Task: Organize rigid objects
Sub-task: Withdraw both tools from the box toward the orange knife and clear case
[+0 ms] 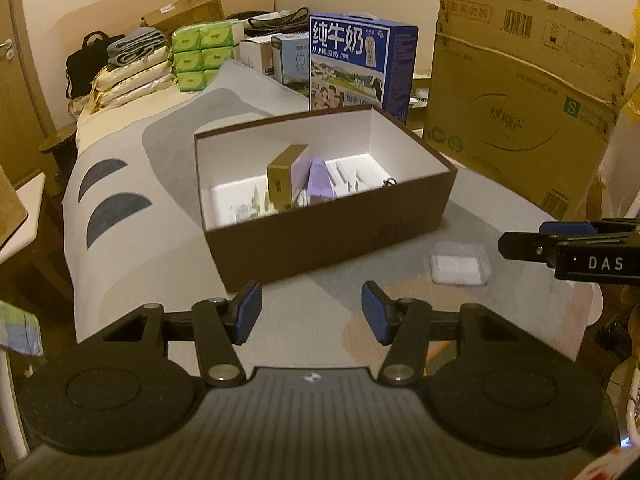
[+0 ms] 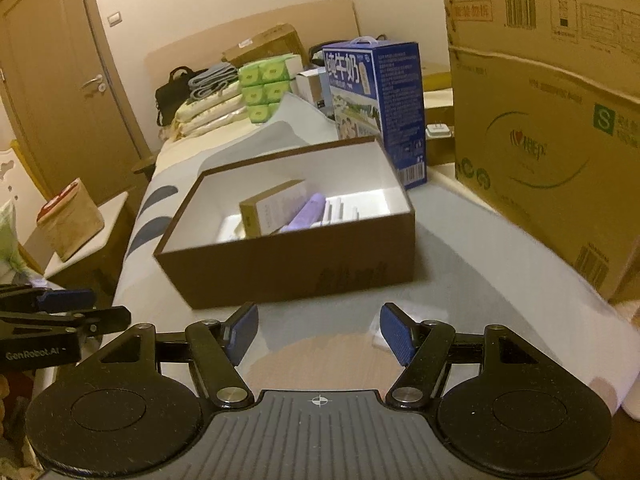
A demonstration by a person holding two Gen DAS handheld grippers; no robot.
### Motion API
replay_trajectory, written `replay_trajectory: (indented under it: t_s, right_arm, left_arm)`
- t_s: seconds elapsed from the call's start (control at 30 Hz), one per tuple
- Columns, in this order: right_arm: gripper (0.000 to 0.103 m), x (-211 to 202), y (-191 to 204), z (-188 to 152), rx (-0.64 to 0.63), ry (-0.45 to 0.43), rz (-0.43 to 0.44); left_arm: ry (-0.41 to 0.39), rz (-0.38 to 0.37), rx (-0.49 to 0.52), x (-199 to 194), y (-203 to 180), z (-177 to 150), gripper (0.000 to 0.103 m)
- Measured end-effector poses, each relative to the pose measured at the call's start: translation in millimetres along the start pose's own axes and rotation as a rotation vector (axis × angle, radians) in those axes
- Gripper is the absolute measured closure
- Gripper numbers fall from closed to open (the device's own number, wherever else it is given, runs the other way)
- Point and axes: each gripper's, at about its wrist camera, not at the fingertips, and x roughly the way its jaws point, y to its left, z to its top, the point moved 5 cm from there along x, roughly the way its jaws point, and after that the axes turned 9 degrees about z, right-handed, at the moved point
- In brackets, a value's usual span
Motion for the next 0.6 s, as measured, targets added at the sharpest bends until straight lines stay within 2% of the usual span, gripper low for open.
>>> replay_trajectory:
  t_s: [0.27, 0.6]
  right_arm:
    - [0.038, -16.7, 14.2, -35.5, 0.019, 0.034, 0.005]
    - [0.038, -25.4, 18.8, -63.2, 0.024, 0.066, -0.012]
  left_arm:
    - [0.025, -0.003, 0.007, -18.9, -9.5, -33.5, 0.052]
    - [0.041, 0.016, 0.019, -29.3, -16.4, -58.3, 0.052]
